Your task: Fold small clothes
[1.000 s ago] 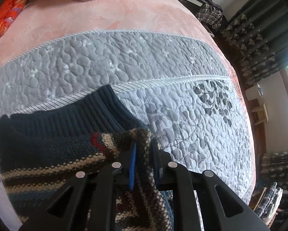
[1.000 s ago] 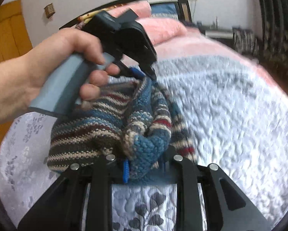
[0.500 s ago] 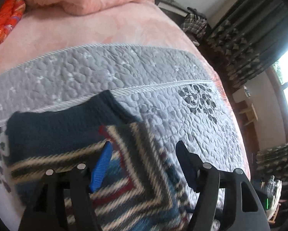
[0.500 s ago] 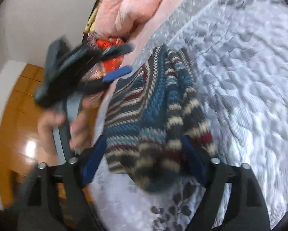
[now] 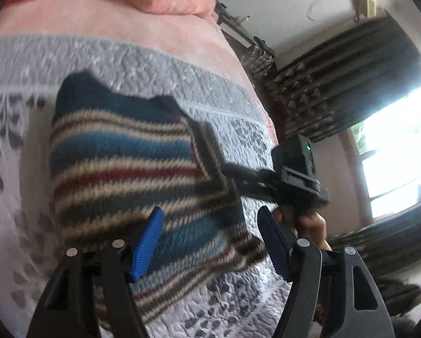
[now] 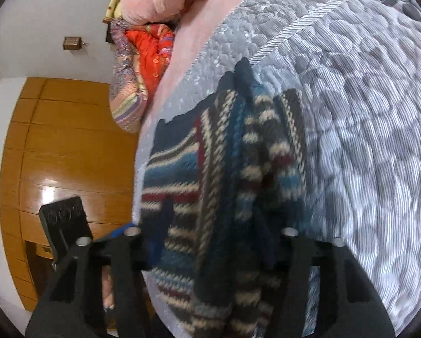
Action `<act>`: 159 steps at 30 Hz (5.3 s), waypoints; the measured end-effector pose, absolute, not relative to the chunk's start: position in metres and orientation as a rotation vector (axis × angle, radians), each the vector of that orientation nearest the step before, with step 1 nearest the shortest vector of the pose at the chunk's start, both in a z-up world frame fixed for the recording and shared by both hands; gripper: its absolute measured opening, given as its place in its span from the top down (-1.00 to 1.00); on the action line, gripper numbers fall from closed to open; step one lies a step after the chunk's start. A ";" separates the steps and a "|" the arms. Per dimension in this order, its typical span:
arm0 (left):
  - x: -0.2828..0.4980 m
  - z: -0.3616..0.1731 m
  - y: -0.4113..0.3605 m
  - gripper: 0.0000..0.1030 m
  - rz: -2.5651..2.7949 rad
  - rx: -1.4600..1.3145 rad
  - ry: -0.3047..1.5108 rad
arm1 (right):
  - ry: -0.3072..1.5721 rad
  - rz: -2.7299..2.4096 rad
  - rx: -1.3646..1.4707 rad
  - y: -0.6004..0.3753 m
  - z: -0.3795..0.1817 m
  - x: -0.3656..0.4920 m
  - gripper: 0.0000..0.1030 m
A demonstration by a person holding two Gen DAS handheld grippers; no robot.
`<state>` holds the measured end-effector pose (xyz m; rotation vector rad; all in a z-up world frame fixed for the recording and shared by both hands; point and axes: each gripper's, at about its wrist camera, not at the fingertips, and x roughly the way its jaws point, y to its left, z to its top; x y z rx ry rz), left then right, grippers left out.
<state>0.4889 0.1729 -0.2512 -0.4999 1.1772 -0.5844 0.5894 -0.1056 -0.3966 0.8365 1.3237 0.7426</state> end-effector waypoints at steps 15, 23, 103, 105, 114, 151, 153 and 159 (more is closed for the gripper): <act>0.492 -0.291 0.175 -0.34 -0.577 -0.564 1.249 | 1.261 0.581 0.630 -0.131 -0.393 0.567 0.48; 0.489 -0.268 0.159 -0.34 -0.718 -0.573 1.202 | 1.121 0.686 0.625 -0.152 -0.341 0.500 0.26; 0.458 -0.318 0.169 0.18 -0.640 -0.290 1.323 | 1.360 0.724 0.451 -0.089 -0.383 0.495 1.00; 0.456 -0.323 0.170 0.21 -0.633 -0.279 1.317 | 1.378 0.718 0.498 -0.097 -0.391 0.494 1.00; 0.425 -0.285 0.237 -0.75 -0.530 -0.495 1.149 | 1.286 0.651 0.863 -0.200 -0.375 0.538 -0.55; 0.473 -0.367 0.235 -0.09 -0.599 -0.713 1.374 | 1.402 0.864 0.829 -0.090 -0.406 0.627 0.11; 0.471 -0.363 0.236 -0.02 -0.607 -0.709 1.375 | 1.392 0.858 0.838 -0.092 -0.403 0.624 0.13; 0.458 -0.335 0.239 0.13 -0.649 -0.675 1.352 | 1.355 0.867 0.866 -0.082 -0.375 0.610 0.16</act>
